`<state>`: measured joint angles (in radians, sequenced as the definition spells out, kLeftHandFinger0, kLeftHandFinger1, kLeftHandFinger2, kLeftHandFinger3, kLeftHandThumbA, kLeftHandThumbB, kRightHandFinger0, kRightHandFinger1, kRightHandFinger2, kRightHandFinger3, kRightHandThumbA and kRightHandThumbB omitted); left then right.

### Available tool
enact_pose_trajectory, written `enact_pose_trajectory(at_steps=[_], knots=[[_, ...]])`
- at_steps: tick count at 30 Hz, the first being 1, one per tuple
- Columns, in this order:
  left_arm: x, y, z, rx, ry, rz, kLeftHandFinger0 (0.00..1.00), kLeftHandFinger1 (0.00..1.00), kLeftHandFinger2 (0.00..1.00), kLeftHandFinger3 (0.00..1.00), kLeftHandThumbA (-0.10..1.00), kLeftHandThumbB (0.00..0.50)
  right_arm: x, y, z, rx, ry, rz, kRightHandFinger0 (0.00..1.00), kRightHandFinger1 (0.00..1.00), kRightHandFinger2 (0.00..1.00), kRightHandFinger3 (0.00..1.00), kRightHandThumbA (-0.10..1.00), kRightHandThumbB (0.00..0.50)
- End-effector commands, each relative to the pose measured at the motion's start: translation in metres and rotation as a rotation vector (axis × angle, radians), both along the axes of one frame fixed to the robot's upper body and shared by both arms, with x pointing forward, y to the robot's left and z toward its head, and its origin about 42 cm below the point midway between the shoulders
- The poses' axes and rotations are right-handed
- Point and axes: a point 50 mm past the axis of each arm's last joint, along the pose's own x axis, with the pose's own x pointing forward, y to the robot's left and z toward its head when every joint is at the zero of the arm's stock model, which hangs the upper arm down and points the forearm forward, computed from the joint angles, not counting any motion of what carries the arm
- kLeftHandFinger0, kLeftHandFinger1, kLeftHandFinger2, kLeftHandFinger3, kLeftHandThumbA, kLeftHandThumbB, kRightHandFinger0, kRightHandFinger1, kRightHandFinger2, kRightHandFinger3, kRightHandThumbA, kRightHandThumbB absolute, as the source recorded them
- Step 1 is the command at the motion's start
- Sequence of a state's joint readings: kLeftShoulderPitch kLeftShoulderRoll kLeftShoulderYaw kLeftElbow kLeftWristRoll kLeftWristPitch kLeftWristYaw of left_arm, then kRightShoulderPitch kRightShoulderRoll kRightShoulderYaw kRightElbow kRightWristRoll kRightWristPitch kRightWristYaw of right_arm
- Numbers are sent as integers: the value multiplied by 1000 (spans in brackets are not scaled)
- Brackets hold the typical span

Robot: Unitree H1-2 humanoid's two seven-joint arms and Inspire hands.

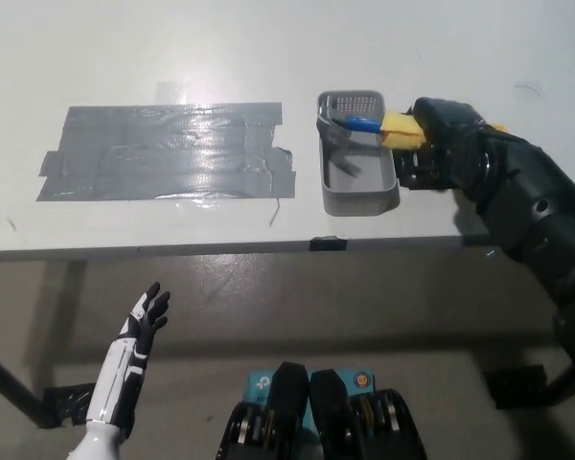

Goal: The robot picks the hammer placed on top of the gray container with right hand and places it on the grey area of the desk

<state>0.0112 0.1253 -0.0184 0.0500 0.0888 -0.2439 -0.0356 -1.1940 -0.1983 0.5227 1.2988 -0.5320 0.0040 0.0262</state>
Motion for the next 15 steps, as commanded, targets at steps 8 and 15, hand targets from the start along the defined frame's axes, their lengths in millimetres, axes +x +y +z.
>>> enact_pose_trajectory(at_steps=[8,15], knots=[[12,2,13,8,-45,-45,1000,1000,1000,1000,1000,286,15,11,113,218,-523,72,18,533,892,996,-100,116],[13,1,14,17,-49,-38,1000,1000,1000,1000,1000,313,13,32,127,264,-597,110,0,464,852,884,-100,155]])
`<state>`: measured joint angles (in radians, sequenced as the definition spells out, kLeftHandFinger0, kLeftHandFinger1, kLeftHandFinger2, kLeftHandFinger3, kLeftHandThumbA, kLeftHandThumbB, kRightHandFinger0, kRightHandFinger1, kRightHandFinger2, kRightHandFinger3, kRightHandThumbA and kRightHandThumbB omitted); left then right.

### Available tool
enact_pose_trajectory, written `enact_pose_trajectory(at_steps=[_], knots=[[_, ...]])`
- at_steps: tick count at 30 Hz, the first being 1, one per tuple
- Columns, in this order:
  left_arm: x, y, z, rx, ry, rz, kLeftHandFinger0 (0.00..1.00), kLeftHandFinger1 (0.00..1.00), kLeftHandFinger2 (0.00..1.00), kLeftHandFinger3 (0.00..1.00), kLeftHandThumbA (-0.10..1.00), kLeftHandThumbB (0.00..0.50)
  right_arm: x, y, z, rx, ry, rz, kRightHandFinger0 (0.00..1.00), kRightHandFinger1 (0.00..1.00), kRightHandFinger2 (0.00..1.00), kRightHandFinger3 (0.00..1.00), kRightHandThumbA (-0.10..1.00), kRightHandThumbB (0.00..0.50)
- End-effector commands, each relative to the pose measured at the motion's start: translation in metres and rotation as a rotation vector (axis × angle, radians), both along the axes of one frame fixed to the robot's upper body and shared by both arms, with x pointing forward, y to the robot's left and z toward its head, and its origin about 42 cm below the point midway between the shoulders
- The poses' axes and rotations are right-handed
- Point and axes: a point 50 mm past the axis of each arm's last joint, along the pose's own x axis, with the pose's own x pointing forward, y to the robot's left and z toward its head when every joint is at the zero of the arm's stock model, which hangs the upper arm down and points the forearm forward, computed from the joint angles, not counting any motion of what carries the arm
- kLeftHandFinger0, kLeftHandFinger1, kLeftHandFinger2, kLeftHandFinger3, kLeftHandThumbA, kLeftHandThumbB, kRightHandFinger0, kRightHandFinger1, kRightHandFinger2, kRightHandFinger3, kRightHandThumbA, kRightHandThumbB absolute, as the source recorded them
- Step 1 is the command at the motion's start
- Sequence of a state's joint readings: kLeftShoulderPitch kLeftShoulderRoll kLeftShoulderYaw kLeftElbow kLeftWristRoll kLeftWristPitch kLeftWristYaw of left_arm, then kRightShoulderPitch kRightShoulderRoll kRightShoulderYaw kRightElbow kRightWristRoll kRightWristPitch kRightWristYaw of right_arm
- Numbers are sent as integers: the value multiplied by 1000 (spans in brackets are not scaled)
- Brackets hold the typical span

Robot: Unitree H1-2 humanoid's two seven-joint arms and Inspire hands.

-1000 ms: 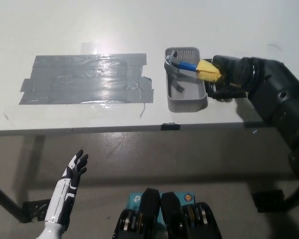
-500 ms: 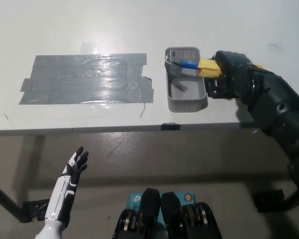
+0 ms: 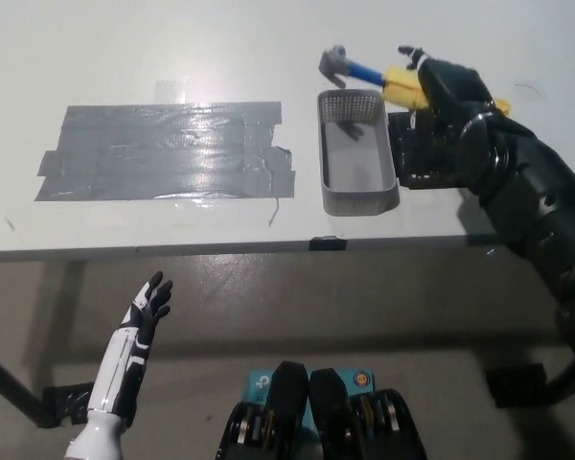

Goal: The robot picks the hammer placed on top of the gray container with right hand and places it on the grey area of the desk

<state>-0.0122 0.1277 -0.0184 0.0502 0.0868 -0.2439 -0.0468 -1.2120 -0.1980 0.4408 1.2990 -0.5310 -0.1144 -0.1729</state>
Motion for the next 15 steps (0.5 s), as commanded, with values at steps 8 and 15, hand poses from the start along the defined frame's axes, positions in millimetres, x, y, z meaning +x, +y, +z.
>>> enact_pose_trajectory(at_steps=[8,15], knots=[[8,2,10,30,-39,-29,1000,1000,1000,1000,1000,296,2,69,114,82,-448,157,0,414,841,935,-100,144],[8,0,10,28,-39,-39,1000,1000,1000,1000,1000,293,-6,114,121,37,-479,239,0,348,735,834,-100,141]])
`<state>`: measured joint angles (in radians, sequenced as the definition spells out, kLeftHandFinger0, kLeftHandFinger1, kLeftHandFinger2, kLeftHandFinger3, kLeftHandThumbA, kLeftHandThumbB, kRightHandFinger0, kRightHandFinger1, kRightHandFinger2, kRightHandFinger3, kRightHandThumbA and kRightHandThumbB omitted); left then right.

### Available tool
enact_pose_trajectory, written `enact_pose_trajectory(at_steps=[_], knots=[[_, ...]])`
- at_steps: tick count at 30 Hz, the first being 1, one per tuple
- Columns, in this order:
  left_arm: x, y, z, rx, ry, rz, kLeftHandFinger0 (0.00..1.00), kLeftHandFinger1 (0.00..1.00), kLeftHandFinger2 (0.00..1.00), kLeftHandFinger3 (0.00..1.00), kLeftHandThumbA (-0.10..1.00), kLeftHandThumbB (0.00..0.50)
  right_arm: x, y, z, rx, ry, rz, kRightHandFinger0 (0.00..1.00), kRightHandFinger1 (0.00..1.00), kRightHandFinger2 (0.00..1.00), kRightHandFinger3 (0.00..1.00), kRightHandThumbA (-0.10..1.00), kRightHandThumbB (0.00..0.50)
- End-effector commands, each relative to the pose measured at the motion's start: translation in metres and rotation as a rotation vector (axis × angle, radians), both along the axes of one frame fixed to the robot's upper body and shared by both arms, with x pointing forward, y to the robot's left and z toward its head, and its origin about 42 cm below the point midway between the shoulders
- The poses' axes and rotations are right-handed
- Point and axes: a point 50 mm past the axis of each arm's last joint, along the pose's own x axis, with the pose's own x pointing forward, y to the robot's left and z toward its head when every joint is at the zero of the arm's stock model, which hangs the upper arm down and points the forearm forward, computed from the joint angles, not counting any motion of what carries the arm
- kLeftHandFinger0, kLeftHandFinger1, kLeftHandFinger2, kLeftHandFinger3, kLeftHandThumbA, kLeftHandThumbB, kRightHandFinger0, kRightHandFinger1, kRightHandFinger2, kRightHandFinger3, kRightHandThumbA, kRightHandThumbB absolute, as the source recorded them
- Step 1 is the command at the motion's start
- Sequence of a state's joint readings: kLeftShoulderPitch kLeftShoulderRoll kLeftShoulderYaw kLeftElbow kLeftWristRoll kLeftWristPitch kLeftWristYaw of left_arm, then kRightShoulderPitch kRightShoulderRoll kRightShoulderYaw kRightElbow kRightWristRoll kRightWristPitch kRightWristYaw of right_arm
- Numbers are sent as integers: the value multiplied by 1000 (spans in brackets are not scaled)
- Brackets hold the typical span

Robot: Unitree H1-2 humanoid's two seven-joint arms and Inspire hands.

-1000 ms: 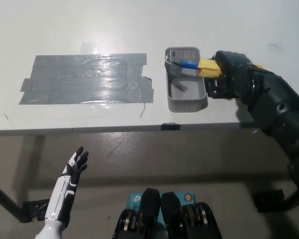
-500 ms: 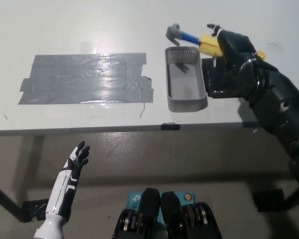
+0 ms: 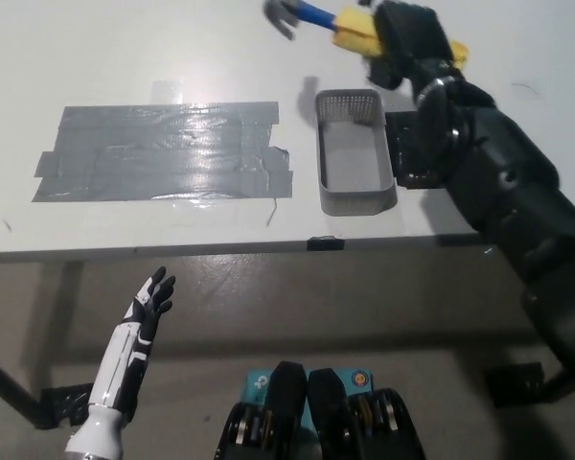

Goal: The robot picks the hammer placed on top of the gray container with right hand and places it on the grey area of the desk

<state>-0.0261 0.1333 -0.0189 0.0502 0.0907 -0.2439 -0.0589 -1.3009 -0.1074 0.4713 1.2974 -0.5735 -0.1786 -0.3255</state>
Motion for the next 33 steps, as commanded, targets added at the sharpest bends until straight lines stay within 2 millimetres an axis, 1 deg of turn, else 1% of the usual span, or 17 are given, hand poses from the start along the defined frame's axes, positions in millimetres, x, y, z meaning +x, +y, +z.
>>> enact_pose_trajectory(at_steps=[1,5,6,12,17,20,22,23,24,25,26,27,28,29,30,31,33], knots=[[2,0,5,14,-27,-26,1000,1000,1000,1000,1000,296,-8,55,75,20,-247,133,0,353,735,858,-100,130],[0,-3,2,18,-14,-34,1000,1000,1000,1000,1000,303,-14,84,78,3,-224,169,0,285,718,871,-100,140],[-1,-4,1,21,-15,-36,1000,1000,1000,1000,1000,305,-16,92,78,-4,-222,175,0,285,719,877,-100,161],[-7,-9,0,45,-11,-57,1000,1000,1000,1000,1000,306,-30,137,75,-49,-157,204,0,350,808,939,-100,164],[-12,-14,1,53,-14,-63,1000,1000,1000,1000,1000,319,-40,161,56,-54,-95,205,0,264,778,686,-100,205],[-13,-15,2,51,-12,-66,1000,1000,1000,1000,1000,318,-45,170,41,-82,-23,208,0,306,810,636,-100,228],[-14,-16,3,51,-15,-74,1000,1000,1000,1000,1000,306,-49,175,30,-102,-5,213,0,235,649,447,-100,271],[-15,-16,4,48,-17,-80,1000,1000,1000,1000,1000,304,-50,178,24,-100,36,218,0,248,642,514,-100,274],[-15,-16,5,49,-20,-81,1000,1000,1000,1000,1000,295,-51,179,21,-102,49,217,69,319,695,535,-100,295],[-15,-17,7,52,-24,-84,1000,1000,1000,1000,1000,294,-53,182,17,-107,66,214,102,292,536,531,-100,314],[-15,-17,7,54,-24,-87,1000,1000,1000,1000,1000,293,-54,182,15,-108,71,211,78,262,458,516,-100,321],[-16,-17,7,57,-22,-93,1000,1000,1000,1000,1000,289,-55,185,10,-116,88,206,3,89,320,492,-100,307],[-15,-18,7,63,-25,-104,1000,1000,1000,1000,1000,290,-58,187,3,-115,90,208,0,42,276,214,-100,235],[-15,-19,7,63,-28,-109,1000,1000,1000,1000,1000,290,-59,187,1,-123,89,208,0,77,330,187,-100,224],[-14,-19,7,59,-27,-112,1000,1000,1000,1000,1000,291,-59,188,-1,-115,100,206,19,130,465,303,-100,237],[-15,-19,7,58,-24,-112,1000,1000,1000,1000,1000,300,-62,191,-7,-97,126,203,38,164,486,323,-100,242],[-16,-20,7,68,-21,-108,1000,1000,1000,1000,1000,303,-65,192,-15,-100,143,204,0,113,445,284,-100,243]])
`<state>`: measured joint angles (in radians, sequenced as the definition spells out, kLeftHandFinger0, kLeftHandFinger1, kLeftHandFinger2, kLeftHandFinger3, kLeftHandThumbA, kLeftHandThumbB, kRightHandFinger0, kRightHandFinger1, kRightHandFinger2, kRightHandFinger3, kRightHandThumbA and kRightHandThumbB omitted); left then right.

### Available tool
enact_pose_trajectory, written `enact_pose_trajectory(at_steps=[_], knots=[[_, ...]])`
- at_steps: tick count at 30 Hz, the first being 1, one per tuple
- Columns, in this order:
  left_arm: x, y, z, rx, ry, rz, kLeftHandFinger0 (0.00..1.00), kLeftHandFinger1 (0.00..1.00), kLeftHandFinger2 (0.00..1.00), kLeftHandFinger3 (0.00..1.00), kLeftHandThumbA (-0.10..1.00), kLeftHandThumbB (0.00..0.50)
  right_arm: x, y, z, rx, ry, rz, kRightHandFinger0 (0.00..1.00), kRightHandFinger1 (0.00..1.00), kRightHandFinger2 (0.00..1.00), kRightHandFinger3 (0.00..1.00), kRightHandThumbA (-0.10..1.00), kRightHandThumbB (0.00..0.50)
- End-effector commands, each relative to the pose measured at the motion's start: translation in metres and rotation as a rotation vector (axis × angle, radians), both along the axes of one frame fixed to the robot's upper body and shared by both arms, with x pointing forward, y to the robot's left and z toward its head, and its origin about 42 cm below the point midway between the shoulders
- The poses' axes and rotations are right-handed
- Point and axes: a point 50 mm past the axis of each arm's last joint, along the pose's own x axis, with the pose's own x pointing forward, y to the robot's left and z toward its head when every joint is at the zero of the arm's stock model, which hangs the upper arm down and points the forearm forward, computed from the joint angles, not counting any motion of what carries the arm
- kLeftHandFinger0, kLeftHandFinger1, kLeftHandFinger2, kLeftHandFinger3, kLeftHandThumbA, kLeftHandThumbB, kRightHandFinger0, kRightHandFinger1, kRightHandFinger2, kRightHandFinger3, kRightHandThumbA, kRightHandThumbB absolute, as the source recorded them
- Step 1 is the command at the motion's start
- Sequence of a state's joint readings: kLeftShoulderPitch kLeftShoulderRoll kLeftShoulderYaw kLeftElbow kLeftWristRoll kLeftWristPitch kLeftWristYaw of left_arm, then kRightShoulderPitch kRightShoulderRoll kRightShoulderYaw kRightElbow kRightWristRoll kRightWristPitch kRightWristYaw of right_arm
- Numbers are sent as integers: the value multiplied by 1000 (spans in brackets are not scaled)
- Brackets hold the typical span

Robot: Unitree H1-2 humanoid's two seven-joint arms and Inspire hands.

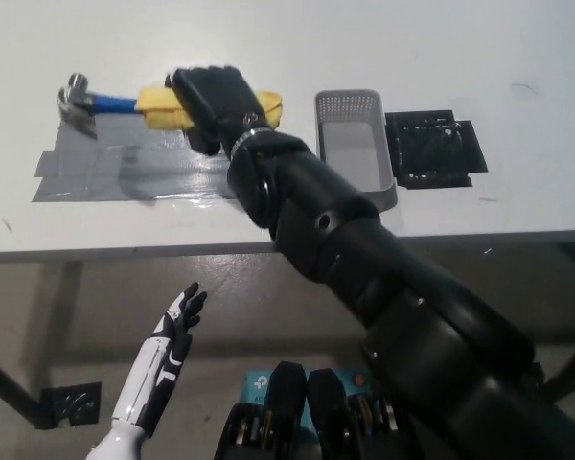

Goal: The robot picks the hammer placed on top of the gray container with right hand and places it on the grey area of the desk

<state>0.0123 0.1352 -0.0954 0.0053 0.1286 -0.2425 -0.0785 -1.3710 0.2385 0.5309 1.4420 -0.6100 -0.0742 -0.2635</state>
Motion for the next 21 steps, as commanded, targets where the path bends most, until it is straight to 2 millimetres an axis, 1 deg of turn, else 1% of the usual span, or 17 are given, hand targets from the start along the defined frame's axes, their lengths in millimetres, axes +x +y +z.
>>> enact_pose_trajectory(at_steps=[1,2,3,4,5,7,9,10,11,13,15,16,17,18,19,20,21], knots=[[-2,1,9,22,-27,-21,1000,1000,1000,1000,1000,303,-5,18,16,13,-18,3,0,96,436,273,-100,245],[-3,0,9,25,-25,-24,1000,1000,1000,1000,1000,297,-6,17,11,14,2,4,6,143,469,378,-100,272],[-7,-1,7,26,-19,-27,1000,1000,1000,1000,1000,298,-8,16,0,17,24,7,192,359,645,527,-100,292],[-9,-1,6,27,-15,-29,1000,1000,1000,1000,1000,298,-10,15,-6,18,28,8,252,368,564,560,-100,295],[-11,-2,5,26,-11,-33,1000,1000,1000,1000,1000,293,-11,14,-12,14,37,7,202,329,504,552,-100,282],[-13,-2,3,19,-1,-34,1000,1000,1000,1000,1000,313,-13,13,-20,18,56,-2,230,352,500,578,-100,289],[-14,-3,1,18,3,-32,1000,1000,1000,1000,1000,308,-15,10,-31,15,76,-13,425,518,619,571,-100,289],[-14,-3,1,18,4,-32,1000,1000,1000,1000,1000,307,-15,9,-32,16,77,-13,408,504,609,577,-100,288],[-16,-3,0,20,6,-32,1000,1000,1000,1000,1000,306,-15,8,-36,15,82,-14,155,257,390,541,-100,275],[-18,-2,-1,31,7,-35,1000,1000,1000,1000,1000,306,-16,5,-42,16,105,-23,11,77,242,536,-100,260],[-17,-2,0,32,2,-35,1000,1000,1000,1000,1000,306,-15,3,-43,19,104,-25,0,2,186,549,-100,240],[-17,-2,0,37,3,-37,1000,1000,1000,1000,1000,307,-14,1,-44,14,105,-29,113,173,338,549,-100,241],[-16,-2,0,41,0,-37,1000,1000,1000,1000,1000,307,-13,0,-43,13,97,-31,107,166,335,560,-100,225],[-15,-2,1,40,-6,-40,1000,1000,1000,1000,1000,301,-12,-2,-41,20,79,-32,4,60,246,506,-100,214],[-15,-2,2,42,-6,-42,1000,1000,1000,1000,1000,301,-12,-3,-41,33,67,-42,0,2,200,461,-100,191],[-15,-2,2,41,-5,-43,1000,1000,1000,1000,1000,300,-11,-4,-40,50,74,-56,112,169,398,689,-100,163],[-14,-2,2,41,-5,-46,1000,1000,1000,1000,1000,301,-9,-5,-39,74,114,-77,469,591,823,1000,95,166]])
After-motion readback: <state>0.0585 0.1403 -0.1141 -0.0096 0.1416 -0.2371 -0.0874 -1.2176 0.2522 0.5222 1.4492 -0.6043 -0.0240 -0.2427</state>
